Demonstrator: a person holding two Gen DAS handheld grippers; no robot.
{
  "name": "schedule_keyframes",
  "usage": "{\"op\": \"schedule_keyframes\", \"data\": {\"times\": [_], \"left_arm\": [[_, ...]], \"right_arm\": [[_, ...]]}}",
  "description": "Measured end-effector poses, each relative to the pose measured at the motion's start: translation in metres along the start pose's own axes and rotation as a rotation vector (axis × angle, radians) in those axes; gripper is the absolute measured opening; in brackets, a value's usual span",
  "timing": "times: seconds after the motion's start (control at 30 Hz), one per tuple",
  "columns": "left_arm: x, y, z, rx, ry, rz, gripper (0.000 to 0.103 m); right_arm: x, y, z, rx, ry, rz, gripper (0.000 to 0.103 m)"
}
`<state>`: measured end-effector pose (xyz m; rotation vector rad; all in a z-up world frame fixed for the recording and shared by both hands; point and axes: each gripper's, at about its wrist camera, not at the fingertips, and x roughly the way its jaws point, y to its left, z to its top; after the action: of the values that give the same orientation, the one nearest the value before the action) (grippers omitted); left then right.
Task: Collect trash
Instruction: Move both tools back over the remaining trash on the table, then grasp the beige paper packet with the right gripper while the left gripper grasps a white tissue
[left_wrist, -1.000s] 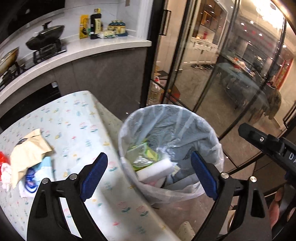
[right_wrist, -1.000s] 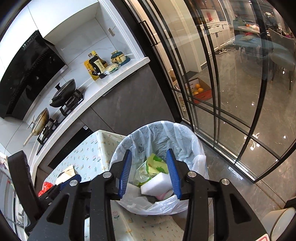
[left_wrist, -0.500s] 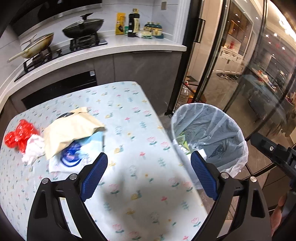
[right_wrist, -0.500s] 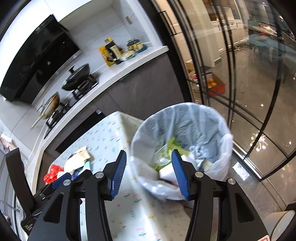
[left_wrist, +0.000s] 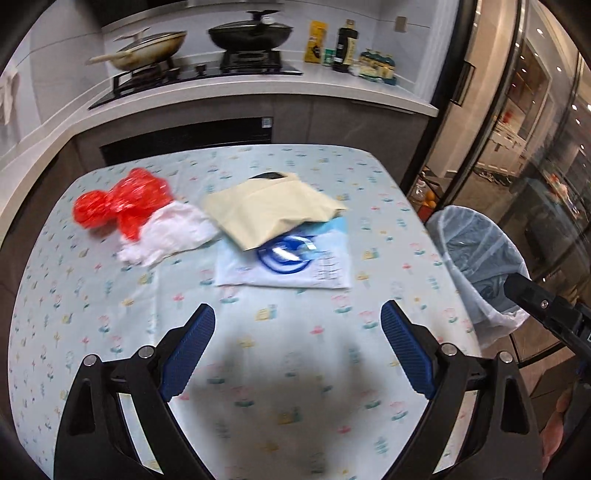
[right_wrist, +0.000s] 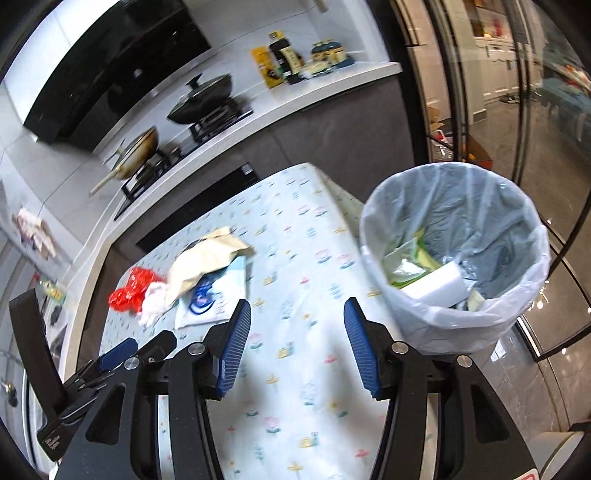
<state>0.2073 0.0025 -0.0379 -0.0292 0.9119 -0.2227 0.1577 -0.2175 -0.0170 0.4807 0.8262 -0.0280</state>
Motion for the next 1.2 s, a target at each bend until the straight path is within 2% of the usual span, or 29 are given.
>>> {"op": "schedule_keyframes", "data": {"times": [0.27,0.33,0.6,0.77,0.9,1.2], "left_arm": [[-0.006,0.064,-0.020,-0.039,0.014,0.041,0.087],[-0.006,0.081,-0.025,-0.067,0.019,0.051,0.087],[0.002,0.126,-0.025,-0.124,0.027,0.087,0.087],[0.009,0.141,-0.016,-0.092,0.013,0.097,0.087],[0.017,0.149,-0.006,-0.084,0.012,0.075,0.087],[0.049,0.152,0.030,-0.010,0.014,0.002,0.087]], "right_arm": [[0.028,0.055,-0.016,-0.036,0.038,0.029,0.051],[0.038,0.068,-0.018,-0.046,0.046,0.038,0.054],[0.083,0.100,-0.014,-0.017,0.104,0.065,0.056],[0.113,0.117,-0.009,0.004,0.140,0.106,0.056],[0.142,0.123,-0.005,0.060,0.181,0.147,0.056],[0.182,0.131,0.009,0.127,0.221,0.166,0.056]]}}
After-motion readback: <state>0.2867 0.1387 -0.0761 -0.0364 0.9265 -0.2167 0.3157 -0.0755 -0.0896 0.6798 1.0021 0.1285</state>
